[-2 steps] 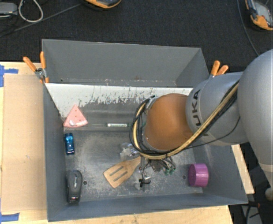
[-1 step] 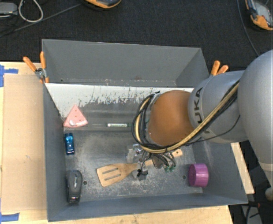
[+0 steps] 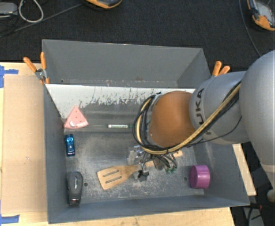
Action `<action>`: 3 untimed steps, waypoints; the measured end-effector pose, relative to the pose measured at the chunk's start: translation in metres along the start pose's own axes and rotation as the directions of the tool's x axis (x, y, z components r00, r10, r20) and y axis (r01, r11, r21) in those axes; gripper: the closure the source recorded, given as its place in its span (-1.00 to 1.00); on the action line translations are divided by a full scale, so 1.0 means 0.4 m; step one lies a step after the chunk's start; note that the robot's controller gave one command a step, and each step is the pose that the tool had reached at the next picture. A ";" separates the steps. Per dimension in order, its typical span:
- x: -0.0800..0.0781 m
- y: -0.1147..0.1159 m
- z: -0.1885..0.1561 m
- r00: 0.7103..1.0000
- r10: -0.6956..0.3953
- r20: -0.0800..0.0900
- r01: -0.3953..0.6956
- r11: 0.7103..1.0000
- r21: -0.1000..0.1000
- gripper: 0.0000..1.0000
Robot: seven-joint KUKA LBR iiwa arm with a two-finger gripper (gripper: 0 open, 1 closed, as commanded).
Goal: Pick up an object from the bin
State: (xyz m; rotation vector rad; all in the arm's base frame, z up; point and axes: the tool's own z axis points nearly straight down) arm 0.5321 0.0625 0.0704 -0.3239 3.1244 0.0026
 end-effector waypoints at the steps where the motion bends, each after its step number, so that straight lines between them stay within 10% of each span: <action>1: 0.028 0.005 -0.046 1.000 -0.018 -0.003 0.018 1.000 -0.001 1.00; 3: 0.064 0.010 -0.371 1.000 -0.025 -0.013 0.025 1.000 -0.003 1.00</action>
Offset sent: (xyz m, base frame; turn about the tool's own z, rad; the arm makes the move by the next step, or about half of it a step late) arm -0.0154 -0.0110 0.1222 -0.0187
